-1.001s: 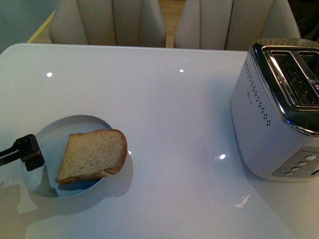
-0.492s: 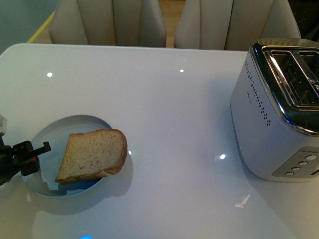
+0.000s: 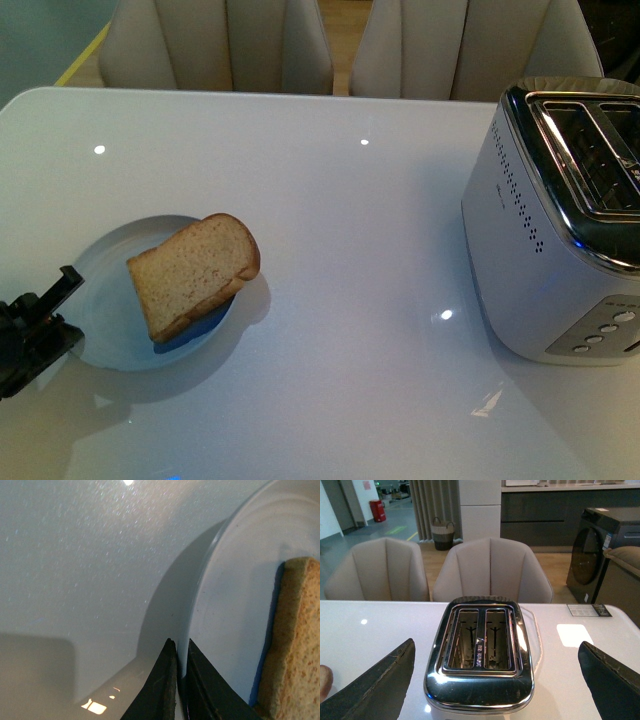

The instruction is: Left arm holds plate, right arm toasts bread

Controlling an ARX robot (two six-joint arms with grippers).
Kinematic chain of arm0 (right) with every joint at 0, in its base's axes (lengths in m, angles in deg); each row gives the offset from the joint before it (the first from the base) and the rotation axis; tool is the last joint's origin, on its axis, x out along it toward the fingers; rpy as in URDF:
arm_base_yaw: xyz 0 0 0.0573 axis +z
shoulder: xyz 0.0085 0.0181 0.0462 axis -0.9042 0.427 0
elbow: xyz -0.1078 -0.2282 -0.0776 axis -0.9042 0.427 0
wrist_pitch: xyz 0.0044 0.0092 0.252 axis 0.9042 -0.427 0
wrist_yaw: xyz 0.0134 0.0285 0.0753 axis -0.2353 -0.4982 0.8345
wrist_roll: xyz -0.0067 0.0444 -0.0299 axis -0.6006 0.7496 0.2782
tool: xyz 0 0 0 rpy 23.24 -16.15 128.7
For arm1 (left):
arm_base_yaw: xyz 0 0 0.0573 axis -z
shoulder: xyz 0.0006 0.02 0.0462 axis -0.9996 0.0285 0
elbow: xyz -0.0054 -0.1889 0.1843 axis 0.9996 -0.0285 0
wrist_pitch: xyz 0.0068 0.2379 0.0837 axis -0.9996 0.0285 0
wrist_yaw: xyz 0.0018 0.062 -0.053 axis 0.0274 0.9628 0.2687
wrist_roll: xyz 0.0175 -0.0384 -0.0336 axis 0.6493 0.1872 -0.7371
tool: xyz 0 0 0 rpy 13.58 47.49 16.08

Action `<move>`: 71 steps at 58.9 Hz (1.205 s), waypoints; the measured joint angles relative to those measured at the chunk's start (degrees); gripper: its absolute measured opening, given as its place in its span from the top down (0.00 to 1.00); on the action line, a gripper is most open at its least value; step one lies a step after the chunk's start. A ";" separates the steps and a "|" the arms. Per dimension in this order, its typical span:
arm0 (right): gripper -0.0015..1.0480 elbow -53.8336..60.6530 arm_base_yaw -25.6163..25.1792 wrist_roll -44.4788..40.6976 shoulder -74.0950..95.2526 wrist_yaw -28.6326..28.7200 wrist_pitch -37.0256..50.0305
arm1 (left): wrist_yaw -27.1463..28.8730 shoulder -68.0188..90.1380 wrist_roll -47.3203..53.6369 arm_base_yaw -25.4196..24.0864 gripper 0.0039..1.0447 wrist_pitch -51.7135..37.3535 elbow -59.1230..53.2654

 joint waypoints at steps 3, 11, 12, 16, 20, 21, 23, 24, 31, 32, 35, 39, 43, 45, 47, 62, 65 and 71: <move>0.09 0.00 0.00 0.00 0.00 0.00 0.00 | -0.35 -1.16 -0.57 -0.13 0.97 -0.33 -1.27; 0.09 0.00 0.00 0.00 0.00 0.00 0.00 | -0.68 -6.84 -1.07 -0.50 0.97 -0.22 -4.42; 0.09 0.00 0.00 0.00 0.00 0.00 0.00 | -0.68 -7.80 -1.07 -0.57 0.97 0.04 -4.74; 0.09 0.00 0.00 0.00 0.00 0.00 0.00 | -1.03 -10.82 -1.07 -0.76 0.97 1.25 -5.70; 0.09 0.00 0.00 0.00 0.00 0.00 0.00 | -1.18 -14.14 -1.05 -0.83 0.97 3.17 -6.43; 0.09 0.00 0.00 0.00 0.00 0.00 0.00 | -1.18 -14.71 -1.07 -0.83 0.97 3.56 -6.51; 0.09 0.00 0.00 0.00 0.00 0.00 0.00 | -1.20 -16.55 -1.05 -0.81 0.97 4.94 -6.75; 0.09 0.00 0.00 0.00 0.00 0.00 0.00 | -1.25 -17.77 -1.05 -0.81 0.97 5.92 -6.88; 0.09 0.00 0.00 0.00 0.00 0.00 0.00 | -1.88 -25.46 -1.07 -0.11 0.97 12.04 -6.95; 0.09 0.00 0.00 0.00 0.00 0.00 0.00 | -1.88 -26.21 -1.05 0.04 0.97 12.66 -6.93; 0.09 0.00 0.00 0.00 0.00 0.00 0.00 | -1.86 -29.94 -1.05 0.94 0.97 16.04 -6.54; 0.09 0.00 0.00 0.00 0.00 0.00 0.00 | -2.03 -35.28 -1.07 2.75 0.97 21.20 -5.27; 0.09 0.00 0.00 0.00 0.00 -0.02 0.00 | -1.92 -39.39 -1.16 4.76 0.97 25.94 -3.48; 0.09 0.00 0.00 0.00 0.00 0.00 0.00 | -1.84 -40.94 -1.31 5.75 0.97 27.82 -2.60; 0.09 0.00 0.00 0.00 0.00 0.00 0.00 | -1.75 -42.34 -1.49 6.75 0.97 29.40 -1.77; 0.09 0.00 0.00 0.00 0.00 0.00 0.00 | 0.83 -46.56 -4.46 15.98 0.97 37.07 6.43; 0.09 0.00 0.00 0.00 0.00 0.00 0.00 | 1.14 -46.56 -5.03 17.46 0.97 37.97 7.85; 0.09 0.00 0.00 0.00 0.00 0.00 0.00 | 2.34 -46.47 -5.99 21.16 0.97 40.28 11.34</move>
